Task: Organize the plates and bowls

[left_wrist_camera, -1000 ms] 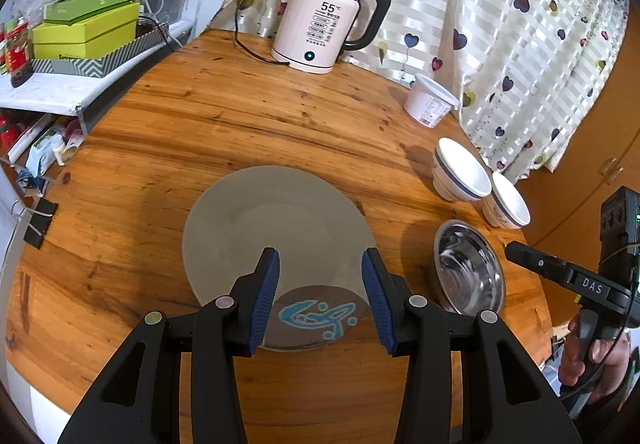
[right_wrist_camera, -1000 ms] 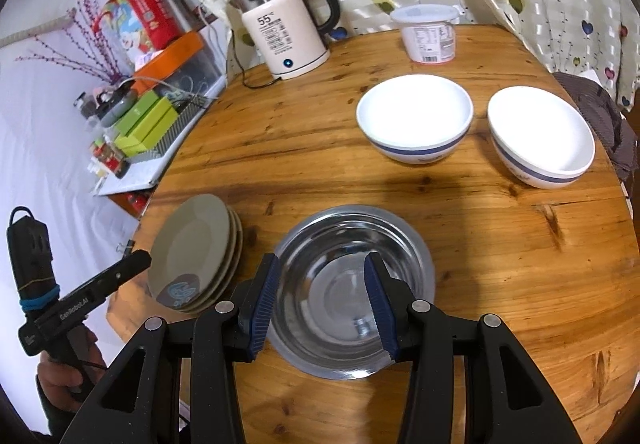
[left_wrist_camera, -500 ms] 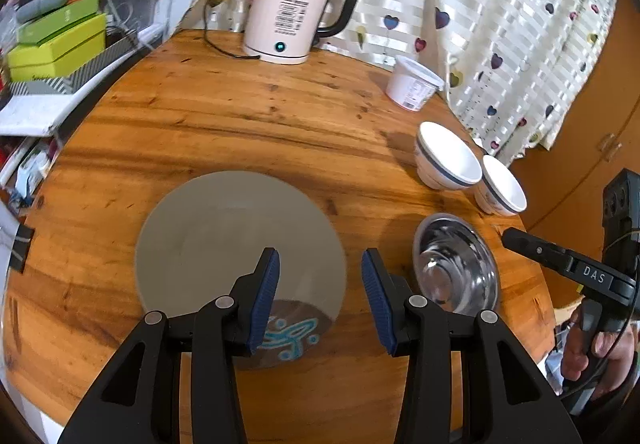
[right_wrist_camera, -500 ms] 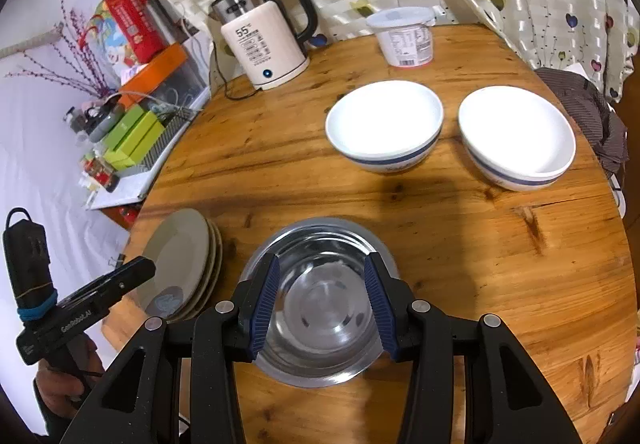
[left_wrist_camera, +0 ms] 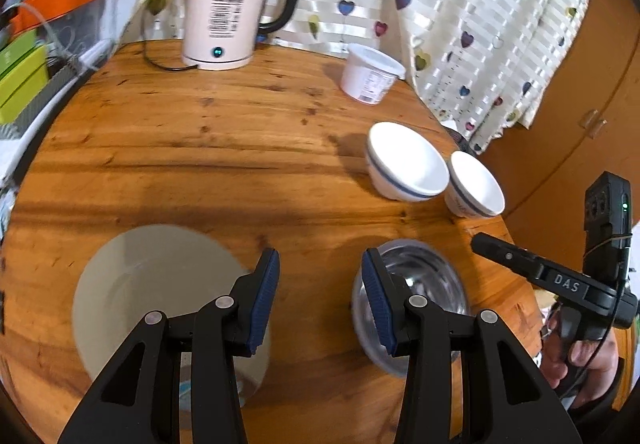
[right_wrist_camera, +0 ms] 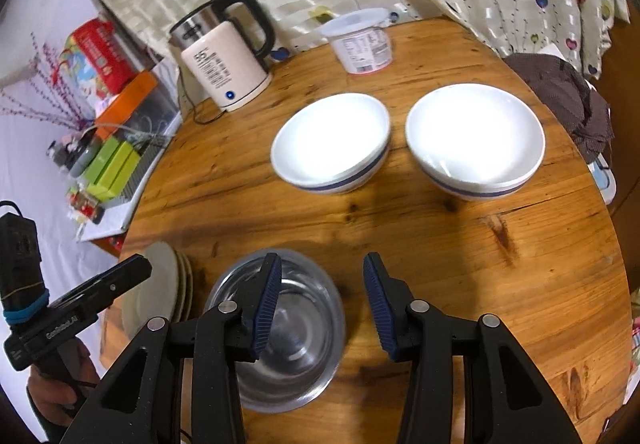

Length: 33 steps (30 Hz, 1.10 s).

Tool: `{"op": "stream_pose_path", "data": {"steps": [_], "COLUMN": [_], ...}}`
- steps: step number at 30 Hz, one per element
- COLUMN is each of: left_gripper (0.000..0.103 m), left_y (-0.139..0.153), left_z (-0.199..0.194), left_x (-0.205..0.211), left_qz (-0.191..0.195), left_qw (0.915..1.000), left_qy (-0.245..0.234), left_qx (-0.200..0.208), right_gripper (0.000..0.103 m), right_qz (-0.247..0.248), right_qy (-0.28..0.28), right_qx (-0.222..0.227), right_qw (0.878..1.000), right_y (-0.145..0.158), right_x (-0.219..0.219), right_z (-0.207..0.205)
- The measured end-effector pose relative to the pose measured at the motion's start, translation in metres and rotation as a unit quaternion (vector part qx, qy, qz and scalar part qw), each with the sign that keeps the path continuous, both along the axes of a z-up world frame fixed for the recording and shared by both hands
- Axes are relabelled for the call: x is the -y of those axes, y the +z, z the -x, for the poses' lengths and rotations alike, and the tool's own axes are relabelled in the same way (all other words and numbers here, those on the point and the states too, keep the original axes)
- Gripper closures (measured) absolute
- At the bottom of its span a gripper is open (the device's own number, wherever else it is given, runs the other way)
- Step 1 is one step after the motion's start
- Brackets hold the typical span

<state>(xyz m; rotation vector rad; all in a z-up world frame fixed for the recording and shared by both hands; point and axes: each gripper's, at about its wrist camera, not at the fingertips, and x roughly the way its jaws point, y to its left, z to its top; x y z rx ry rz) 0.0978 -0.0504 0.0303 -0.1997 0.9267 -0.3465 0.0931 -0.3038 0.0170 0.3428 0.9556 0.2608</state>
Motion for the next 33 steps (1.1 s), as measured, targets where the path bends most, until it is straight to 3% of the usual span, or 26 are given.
{"op": "stream_pose_path", "data": {"steps": [16, 33], "left_gripper": [0.059, 0.059], "left_y": [0.001, -0.028], "left_z": [-0.072, -0.127], "left_x": [0.056, 0.081], "left_qz": [0.021, 0.048], "left_qw": [0.9982, 0.9944], "left_qy": [-0.047, -0.055], "left_qx": [-0.031, -0.077], "right_gripper": [0.068, 0.068], "right_qz": [-0.027, -0.045], "right_qy": [-0.023, -0.043], "right_qx": [-0.014, -0.032], "right_qw": [0.999, 0.998], "right_y": [-0.012, -0.024], "right_x": [0.019, 0.025], "right_z": [-0.05, -0.088]}}
